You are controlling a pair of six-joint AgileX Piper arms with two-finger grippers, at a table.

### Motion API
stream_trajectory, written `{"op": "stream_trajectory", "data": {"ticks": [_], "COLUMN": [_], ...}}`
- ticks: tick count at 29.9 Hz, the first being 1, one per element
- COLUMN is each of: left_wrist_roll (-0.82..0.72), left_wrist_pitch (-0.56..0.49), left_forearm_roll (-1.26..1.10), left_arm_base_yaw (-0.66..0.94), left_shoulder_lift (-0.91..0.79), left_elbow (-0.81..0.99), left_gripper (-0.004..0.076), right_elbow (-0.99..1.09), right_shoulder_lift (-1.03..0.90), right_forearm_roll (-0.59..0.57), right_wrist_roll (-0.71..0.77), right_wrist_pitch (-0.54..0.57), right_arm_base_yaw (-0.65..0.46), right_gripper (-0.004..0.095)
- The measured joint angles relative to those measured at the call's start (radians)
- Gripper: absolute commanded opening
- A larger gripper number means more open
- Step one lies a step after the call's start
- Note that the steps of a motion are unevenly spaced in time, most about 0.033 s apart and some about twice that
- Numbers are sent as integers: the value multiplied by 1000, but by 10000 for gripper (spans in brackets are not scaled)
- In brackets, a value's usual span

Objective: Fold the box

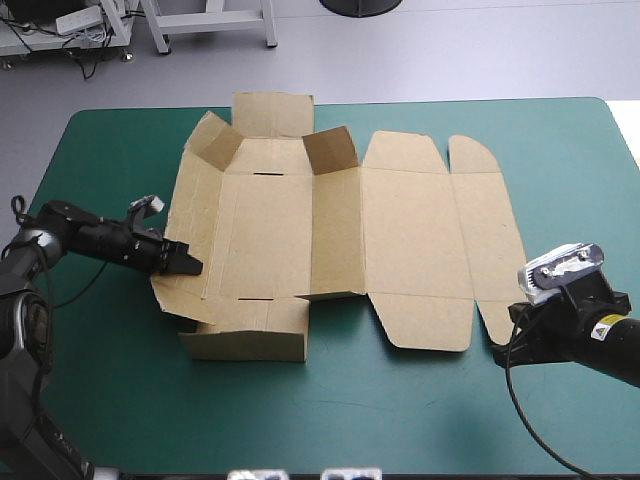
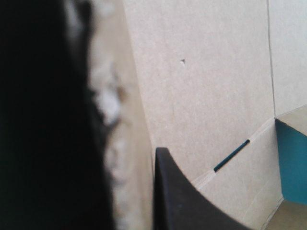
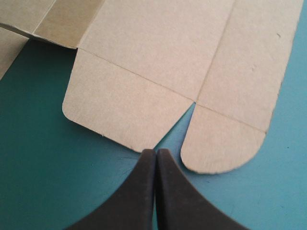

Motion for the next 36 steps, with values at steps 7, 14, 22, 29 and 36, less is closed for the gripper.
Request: {"op": "stream_trajectory", "data": {"ticks": [7,14,22,29,36], "left_wrist_roll": [-41,-15,27,-32,-326], "left_wrist_pitch": [5,6,-69,-166,-428], "left_forearm_roll": [274,617,881,1123,1491], "left_arm_base_yaw": [-262,-482,-679,-869,-957], "left_shoulder_lift": [-100,-155,-230,-266,-336], "left_elbow": [-302,-560,-589,-539,-255], "left_gripper": [-9,-9,-9,-9,-9], "right_elbow": [-3,-162,-599,-994,-1223], "right_shoulder_lift": [9,123,384,642,828], "right_forearm_roll": [19,25,25,27,45], "right_wrist_roll": [-20,-34,-31,-8,26], "right_wrist_pitch": [-76,-89,-26,114,165], "right_arm_base_yaw": [0,0,0,0,-12], "right_gripper": [-20,-20,-20,-20,-20]}}
